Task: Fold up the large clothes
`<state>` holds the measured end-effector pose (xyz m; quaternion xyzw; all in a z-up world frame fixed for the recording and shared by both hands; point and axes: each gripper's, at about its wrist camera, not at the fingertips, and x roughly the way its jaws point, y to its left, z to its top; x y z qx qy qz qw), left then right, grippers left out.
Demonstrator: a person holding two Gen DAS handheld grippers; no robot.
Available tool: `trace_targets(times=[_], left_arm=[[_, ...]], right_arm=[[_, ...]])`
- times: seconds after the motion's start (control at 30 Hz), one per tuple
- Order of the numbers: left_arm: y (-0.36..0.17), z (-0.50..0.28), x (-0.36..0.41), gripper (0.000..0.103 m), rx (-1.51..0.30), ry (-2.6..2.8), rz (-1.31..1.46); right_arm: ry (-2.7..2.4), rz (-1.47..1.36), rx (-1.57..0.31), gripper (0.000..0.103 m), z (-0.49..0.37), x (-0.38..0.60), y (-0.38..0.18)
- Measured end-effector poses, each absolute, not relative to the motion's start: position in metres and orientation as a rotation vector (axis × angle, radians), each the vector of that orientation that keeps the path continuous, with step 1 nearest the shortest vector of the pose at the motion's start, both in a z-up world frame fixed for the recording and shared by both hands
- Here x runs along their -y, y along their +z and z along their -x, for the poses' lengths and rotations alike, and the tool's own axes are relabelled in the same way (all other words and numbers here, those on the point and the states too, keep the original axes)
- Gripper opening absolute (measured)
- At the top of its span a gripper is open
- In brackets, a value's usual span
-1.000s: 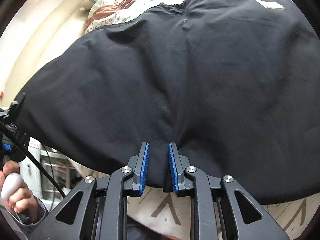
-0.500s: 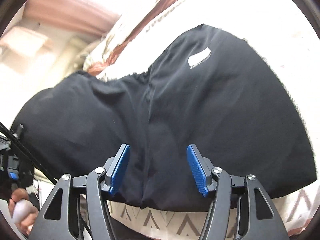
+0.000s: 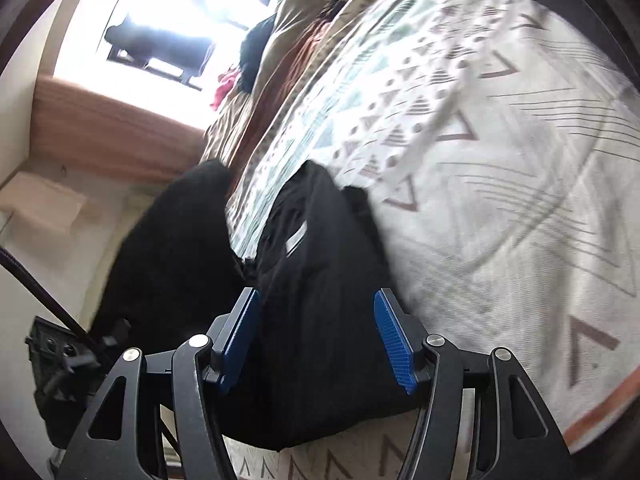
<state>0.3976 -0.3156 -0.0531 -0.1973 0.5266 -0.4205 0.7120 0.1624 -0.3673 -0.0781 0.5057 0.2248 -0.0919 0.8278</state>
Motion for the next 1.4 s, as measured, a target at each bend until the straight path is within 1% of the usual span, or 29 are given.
trace_targets(times=[0.07,0.13,0.17,0.23,0.27,0.3,0.33,0.4,0.43,0.47,0.5,0.7,0.83,0.87,0.9,0.93,0.97,1.07,1.1,1.23,1.4], left_arm=[[-0.065,-0.398,0.328,0.02,-1.23,-0.937,0.42],[-0.072,-0.399,0.333,0.031,-1.269,-0.954,0.424],[-0.073,-0.4,0.332,0.034,-1.282,-0.965,0.435],[-0.072,-0.403,0.325,0.049,-1.286,-1.004,0.476],[-0.069,-0.404,0.321,0.054,-1.272,-1.007,0.478],[-0.064,-0.401,0.317,0.066,-1.253,-1.003,0.473],[-0.058,-0.401,0.311,0.075,-1.226,-0.992,0.463],[-0.048,-0.4,0.293,0.077,-1.174,-0.969,0.456],[-0.047,-0.399,0.288,0.077,-1.165,-0.961,0.455],[-0.047,-0.401,0.28,0.077,-1.159,-0.944,0.455],[-0.05,-0.403,0.274,0.077,-1.154,-0.925,0.452],[-0.071,-0.414,0.232,0.077,-1.15,-0.758,0.397],[-0.092,-0.409,0.212,0.077,-1.175,-0.693,0.39],[-0.095,-0.407,0.21,0.077,-1.186,-0.687,0.387],[-0.098,-0.405,0.208,0.077,-1.194,-0.683,0.382],[-0.099,-0.403,0.203,0.077,-1.197,-0.681,0.377],[-0.1,-0.402,0.201,0.077,-1.199,-0.681,0.377],[-0.101,-0.396,0.199,0.077,-1.202,-0.675,0.38],[-0.1,-0.397,0.2,0.077,-1.202,-0.671,0.379],[-0.104,-0.396,0.198,0.077,-1.211,-0.659,0.39],[-0.11,-0.395,0.202,0.077,-1.234,-0.661,0.387]], right_arm=[[-0.214,-1.096,-0.478,0.058,-0.155,0.375,-0.083],[-0.208,-1.116,-0.475,0.058,-0.151,0.381,-0.083],[-0.204,-1.12,-0.472,0.058,-0.147,0.383,-0.083],[-0.199,-1.124,-0.46,0.058,-0.144,0.385,-0.08],[-0.192,-1.127,-0.452,0.058,-0.146,0.389,-0.077],[-0.18,-1.13,-0.439,0.058,-0.146,0.39,-0.076],[-0.165,-1.131,-0.426,0.058,-0.146,0.39,-0.074],[-0.133,-1.13,-0.405,0.058,-0.148,0.389,-0.074],[-0.11,-1.127,-0.394,0.06,-0.149,0.387,-0.071],[-0.09,-1.119,-0.388,0.07,-0.151,0.386,-0.072],[-0.076,-1.108,-0.385,0.076,-0.154,0.384,-0.07],[-0.044,-1.027,-0.424,0.076,-0.166,0.371,-0.065],[-0.081,-0.933,-0.543,0.076,-0.176,0.358,-0.063],[-0.09,-0.918,-0.564,0.07,-0.177,0.356,-0.064],[-0.103,-0.904,-0.577,0.041,-0.178,0.354,-0.062],[-0.111,-0.89,-0.592,0.026,-0.178,0.354,-0.061],[-0.109,-0.885,-0.617,0.019,-0.18,0.355,-0.061],[-0.099,-0.864,-0.632,0.011,-0.181,0.352,-0.056],[-0.092,-0.857,-0.638,0.01,-0.181,0.352,-0.055],[-0.067,-0.869,-0.64,0.008,-0.176,0.355,-0.06],[-0.066,-0.89,-0.629,0.007,-0.166,0.362,-0.08]])
